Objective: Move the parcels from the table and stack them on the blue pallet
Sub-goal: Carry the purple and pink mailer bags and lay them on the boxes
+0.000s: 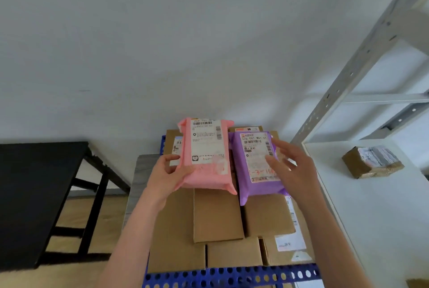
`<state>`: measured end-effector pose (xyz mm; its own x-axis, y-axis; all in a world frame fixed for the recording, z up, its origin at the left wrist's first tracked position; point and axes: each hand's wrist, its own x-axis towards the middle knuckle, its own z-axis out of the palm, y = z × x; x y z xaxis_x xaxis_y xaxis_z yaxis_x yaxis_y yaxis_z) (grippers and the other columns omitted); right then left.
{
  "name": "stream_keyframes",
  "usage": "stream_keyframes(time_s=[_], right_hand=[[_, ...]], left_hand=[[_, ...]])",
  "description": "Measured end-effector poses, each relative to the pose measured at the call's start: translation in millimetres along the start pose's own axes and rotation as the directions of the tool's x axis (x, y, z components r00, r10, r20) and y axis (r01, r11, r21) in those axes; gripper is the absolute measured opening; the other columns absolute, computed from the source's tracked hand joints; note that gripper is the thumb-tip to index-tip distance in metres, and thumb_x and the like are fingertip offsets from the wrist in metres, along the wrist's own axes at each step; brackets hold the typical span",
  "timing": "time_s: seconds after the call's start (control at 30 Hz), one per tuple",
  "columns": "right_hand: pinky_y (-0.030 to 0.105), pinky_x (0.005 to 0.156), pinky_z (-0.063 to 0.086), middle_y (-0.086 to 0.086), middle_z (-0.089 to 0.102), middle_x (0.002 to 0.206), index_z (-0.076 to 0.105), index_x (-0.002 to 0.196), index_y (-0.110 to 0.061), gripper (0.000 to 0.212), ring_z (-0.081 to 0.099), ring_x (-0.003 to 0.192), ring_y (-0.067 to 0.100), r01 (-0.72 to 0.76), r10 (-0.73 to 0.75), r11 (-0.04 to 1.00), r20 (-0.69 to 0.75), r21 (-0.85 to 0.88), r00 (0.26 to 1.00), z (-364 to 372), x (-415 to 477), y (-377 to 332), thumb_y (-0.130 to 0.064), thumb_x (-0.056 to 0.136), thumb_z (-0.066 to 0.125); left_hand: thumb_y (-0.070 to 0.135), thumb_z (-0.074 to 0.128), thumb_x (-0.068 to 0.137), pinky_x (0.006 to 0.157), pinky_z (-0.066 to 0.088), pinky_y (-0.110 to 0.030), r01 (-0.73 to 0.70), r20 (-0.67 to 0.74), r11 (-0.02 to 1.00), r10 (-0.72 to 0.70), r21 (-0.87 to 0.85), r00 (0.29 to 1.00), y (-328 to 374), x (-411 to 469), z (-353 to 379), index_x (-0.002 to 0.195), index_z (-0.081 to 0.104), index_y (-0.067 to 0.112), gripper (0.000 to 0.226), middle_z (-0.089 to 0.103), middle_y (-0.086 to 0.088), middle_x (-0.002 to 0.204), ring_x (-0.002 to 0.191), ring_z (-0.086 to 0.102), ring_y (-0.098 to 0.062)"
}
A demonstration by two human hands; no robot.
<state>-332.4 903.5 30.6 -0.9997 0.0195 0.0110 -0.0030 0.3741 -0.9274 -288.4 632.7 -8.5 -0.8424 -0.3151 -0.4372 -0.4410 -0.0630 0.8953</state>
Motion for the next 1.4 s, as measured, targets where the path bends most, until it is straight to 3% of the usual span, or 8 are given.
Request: stream_keyframes(time_s=[0.13,0.3,0.4,0.5,0.73,0.8,1.13,1.4], right_hand=[[0.031,0.089,0.048,-0.002,0.049,0.121,0.056,0.127,-0.031,0.047,0.049,0.113,0.016,0.054,-0.040,0.971,0.064,-0.233,0.997,-4,24,23,-0.025,0.083,0.072],[0.022,0.076,0.051,-0.003,0.042,0.126,0.044,0.136,-0.033,0.062,0.051,0.113,0.018,0.010,0.036,0.974,0.199,-0.226,0.979,0,26,44,-0.023,0.083,0.073],[0.026,0.073,0.054,-0.002,0.043,0.130,0.038,0.142,-0.030,0.067,0.052,0.110,0.019,0.002,0.045,0.980,0.227,-0.200,0.973,2,27,47,-0.024,0.084,0.071],[0.040,0.084,0.056,0.001,0.047,0.132,0.036,0.143,-0.028,0.068,0.053,0.113,0.022,-0.026,0.067,0.985,0.235,-0.172,0.970,1,25,48,-0.024,0.085,0.070],[0.043,0.084,0.057,0.002,0.049,0.131,0.034,0.145,-0.028,0.068,0.055,0.111,0.020,-0.046,0.087,0.986,0.262,-0.159,0.961,-1,25,48,-0.027,0.086,0.068],[0.043,0.083,0.057,0.001,0.050,0.131,0.034,0.145,-0.029,0.068,0.056,0.111,0.020,-0.040,0.080,0.987,0.265,-0.154,0.961,-1,24,49,-0.027,0.086,0.068],[0.034,0.078,0.059,-0.002,0.051,0.131,0.033,0.145,-0.030,0.070,0.055,0.112,0.018,-0.014,0.075,0.979,0.296,-0.202,0.952,1,27,48,-0.028,0.085,0.069],[0.028,0.073,0.058,-0.004,0.052,0.129,0.035,0.144,-0.029,0.070,0.056,0.110,0.016,-0.020,0.073,0.983,0.286,-0.184,0.955,1,26,47,-0.026,0.084,0.071]], left_hand=[[0.026,0.080,0.069,0.079,0.056,-0.041,0.042,0.011,0.999,-0.043,0.031,0.999,-10,0,6,0.120,0.049,0.024,0.060,0.070,-0.006,0.102,0.091,0.068,-0.023],[0.041,0.074,0.052,0.087,0.053,-0.051,0.003,0.055,0.995,-0.008,0.103,0.998,-6,-2,13,0.121,0.045,0.045,0.074,0.073,-0.008,0.097,0.094,0.068,-0.031],[0.035,0.070,0.059,0.085,0.055,-0.046,-0.022,0.064,0.991,0.014,0.133,0.998,-6,-1,15,0.126,0.041,0.052,0.074,0.071,-0.008,0.100,0.097,0.066,-0.027],[0.035,0.067,0.061,0.070,0.054,-0.033,-0.049,0.035,0.986,0.044,0.159,0.998,-6,-5,15,0.132,0.038,0.051,0.078,0.072,-0.002,0.093,0.091,0.067,-0.021],[0.032,0.069,0.065,0.086,0.052,-0.054,-0.069,0.046,0.984,0.062,0.167,0.997,-9,-14,11,0.132,0.037,0.048,0.075,0.074,-0.001,0.093,0.092,0.067,-0.030],[0.034,0.068,0.066,0.083,0.052,-0.051,-0.073,0.054,0.976,0.063,0.205,0.997,-7,-13,13,0.129,0.038,0.053,0.073,0.074,-0.002,0.091,0.093,0.066,-0.034],[0.031,0.070,0.074,0.059,0.049,-0.013,-0.096,0.129,0.955,0.061,0.282,0.990,-6,-4,23,0.098,0.043,0.077,0.058,0.072,0.018,0.089,0.082,0.066,-0.001],[0.030,0.069,0.077,0.062,0.047,-0.016,-0.129,0.075,0.924,0.109,0.361,0.991,-9,2,29,0.131,0.046,0.042,0.060,0.060,0.009,0.103,0.089,0.060,-0.006]])
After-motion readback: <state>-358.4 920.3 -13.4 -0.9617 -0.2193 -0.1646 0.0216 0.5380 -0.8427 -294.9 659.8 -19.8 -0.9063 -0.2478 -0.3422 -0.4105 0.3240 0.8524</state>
